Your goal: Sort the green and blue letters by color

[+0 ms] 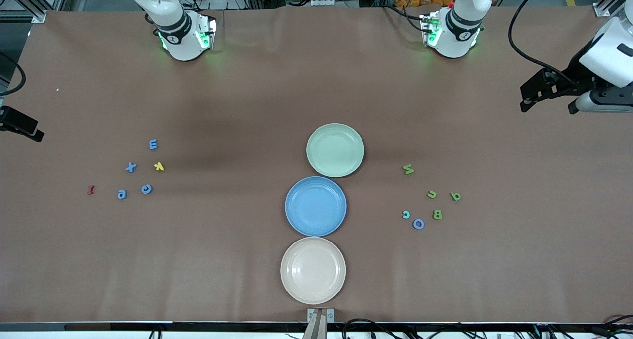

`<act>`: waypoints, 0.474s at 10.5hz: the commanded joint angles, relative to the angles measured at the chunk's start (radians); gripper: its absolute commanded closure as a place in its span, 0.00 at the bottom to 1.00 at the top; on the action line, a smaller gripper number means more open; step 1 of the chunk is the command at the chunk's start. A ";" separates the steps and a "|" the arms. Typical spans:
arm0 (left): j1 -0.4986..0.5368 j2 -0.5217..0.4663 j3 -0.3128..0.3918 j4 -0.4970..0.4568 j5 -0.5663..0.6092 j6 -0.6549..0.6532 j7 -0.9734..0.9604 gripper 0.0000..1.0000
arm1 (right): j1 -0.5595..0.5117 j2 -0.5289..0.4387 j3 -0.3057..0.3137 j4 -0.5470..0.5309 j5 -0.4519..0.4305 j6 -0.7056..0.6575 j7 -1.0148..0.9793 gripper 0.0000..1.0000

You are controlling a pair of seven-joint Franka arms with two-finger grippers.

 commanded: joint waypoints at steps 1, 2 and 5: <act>0.003 0.000 0.001 0.011 -0.028 -0.015 0.004 0.00 | 0.000 0.000 0.002 0.010 0.001 -0.009 0.011 0.00; 0.003 0.002 0.001 0.011 -0.027 -0.015 0.002 0.00 | 0.000 0.000 0.002 0.010 0.001 -0.009 0.011 0.00; 0.003 0.002 0.001 0.011 -0.024 -0.015 0.002 0.00 | -0.001 0.000 0.002 0.010 0.001 -0.009 0.011 0.00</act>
